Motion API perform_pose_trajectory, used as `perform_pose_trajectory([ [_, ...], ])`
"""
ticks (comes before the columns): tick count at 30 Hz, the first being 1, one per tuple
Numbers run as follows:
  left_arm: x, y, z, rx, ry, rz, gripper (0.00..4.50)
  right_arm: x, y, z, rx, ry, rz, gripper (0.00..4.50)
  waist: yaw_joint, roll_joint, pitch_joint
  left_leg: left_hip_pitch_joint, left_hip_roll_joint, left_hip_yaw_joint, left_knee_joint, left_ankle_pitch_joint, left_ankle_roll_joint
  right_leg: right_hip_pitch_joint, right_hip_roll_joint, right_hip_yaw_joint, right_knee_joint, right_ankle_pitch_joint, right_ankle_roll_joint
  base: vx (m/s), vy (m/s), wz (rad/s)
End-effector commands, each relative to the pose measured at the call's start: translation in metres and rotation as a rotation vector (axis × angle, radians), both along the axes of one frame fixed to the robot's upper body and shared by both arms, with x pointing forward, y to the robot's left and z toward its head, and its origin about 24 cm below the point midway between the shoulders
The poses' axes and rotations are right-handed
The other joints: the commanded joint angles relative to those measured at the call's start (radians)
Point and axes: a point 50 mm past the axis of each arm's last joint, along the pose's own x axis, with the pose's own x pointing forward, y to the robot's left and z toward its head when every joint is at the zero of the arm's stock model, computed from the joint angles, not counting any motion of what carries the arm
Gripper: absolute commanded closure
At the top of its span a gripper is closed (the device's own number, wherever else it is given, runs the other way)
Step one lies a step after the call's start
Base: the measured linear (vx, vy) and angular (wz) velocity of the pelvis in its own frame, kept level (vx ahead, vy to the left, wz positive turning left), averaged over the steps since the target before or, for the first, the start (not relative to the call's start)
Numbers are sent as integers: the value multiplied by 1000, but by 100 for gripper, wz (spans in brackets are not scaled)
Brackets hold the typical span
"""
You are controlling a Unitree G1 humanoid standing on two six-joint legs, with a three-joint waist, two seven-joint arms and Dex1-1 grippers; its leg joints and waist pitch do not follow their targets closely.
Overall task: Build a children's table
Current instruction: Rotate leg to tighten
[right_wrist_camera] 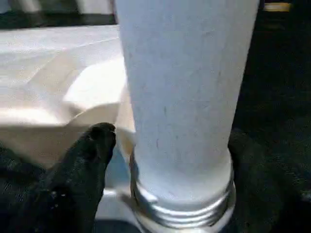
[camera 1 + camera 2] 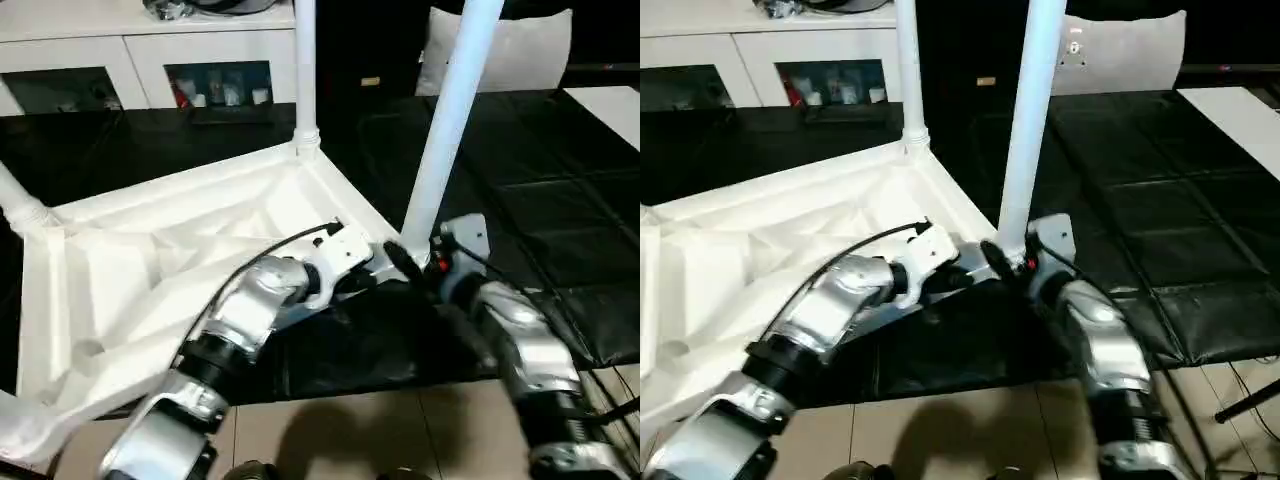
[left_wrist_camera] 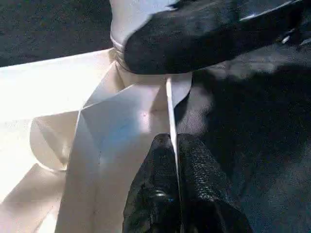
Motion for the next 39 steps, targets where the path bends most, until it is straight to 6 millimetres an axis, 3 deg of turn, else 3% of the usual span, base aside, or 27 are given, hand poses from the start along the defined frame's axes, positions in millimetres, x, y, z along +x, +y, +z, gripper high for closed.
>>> perform_pose_trajectory([
  [1, -2, -3, 10, -3, -47, -88, 450, -3, 7, 12, 13, -59, 113, 28, 8, -13, -73, 28, 53, -30, -64, -207, 81, 47, -55, 32, -76, -125, -230, 0, 0, 0],
  [3, -2, 8, 9, 21, -34, -132, 450, -8, 0, 15, -22, -53, 209, 3, 11, -8, -72, 32, 55, -32, -66, -220, 80, 45, -56, 31, -76, -140, -231, 0, 0, 0],
  [7, -3, 30, 8, 71, -7, -234, 450, -17, -9, 21, -89, -35, 392, 3, 20, -7, -71, 34, 56, -30, -67, -231, 71, 44, -54, 32, -74, -141, -237, 0, 0, 0],
  [13, -7, 46, 7, 111, 14, -334, 450, -23, -12, 25, -93, 5, 538, 3, 27, -8, -72, 35, 59, -29, -68, -236, 66, 44, -56, 31, -70, -136, -252, 0, 0, 0],
  [15, -10, 56, 7, 135, 43, -394, 450, -23, -13, 27, -96, 22, 600, 29, 29, -8, -73, 34, 59, -28, -67, -228, 68, 44, -56, 31, -67, -124, -258, 0, 0, 0],
  [16, -11, 60, 8, 148, 52, -419, 450, -24, -12, 27, -97, 27, 622, 29, 33, -18, -73, 34, 59, -28, -65, -223, 72, 45, -59, 31, -65, -129, -261, 0, 0, 0],
  [18, -12, 65, 9, 167, 64, -449, 450, -24, -9, 27, -93, 36, 655, 39, 37, -14, -72, 35, 61, -27, -66, -225, 70, 40, -59, 32, -66, -156, -257, 0, 0, 0],
  [24, -14, 80, 11, 221, 84, -506, 450, -27, 7, 28, -43, 75, 788, 106, 49, -17, -69, 41, 64, -27, -72, -258, 39, 34, -59, 34, -67, -220, -242, 0, 0, 0],
  [29, -16, 81, 11, 225, 88, -522, 450, -28, 12, 25, -37, 95, 831, 129, 51, -20, -70, 37, 62, -27, -71, -243, 35, 36, -63, 35, -65, -202, -241, 0, 0, 0],
  [30, -17, 81, 11, 222, 90, -529, 450, -28, 13, 24, -29, 102, 842, 160, 50, -20, -71, 37, 62, -27, -71, -237, 36, 36, -62, 34, -64, -198, -242, 0, 0, 0],
  [35, -18, 80, 10, 220, 91, -537, 450, -27, 15, 23, -20, 112, 858, 172, 50, -20, -71, 37, 62, -25, -68, -220, 42, 35, -61, 34, -63, -185, -246, 0, 0, 0],
  [36, -18, 80, 9, 219, 92, -539, 450, -28, 16, 23, -18, 120, 870, 201, 51, -20, -71, 38, 63, -26, -69, -222, 41, 35, -61, 34, -62, -184, -246, 0, 0, 0],
  [39, -18, 81, 8, 219, 96, -540, 450, -29, 16, 23, -17, 134, 886, 217, 52, -19, -71, 39, 62, -26, -69, -229, 38, 35, -61, 34, -64, -197, -245, 0, 0, 0],
])
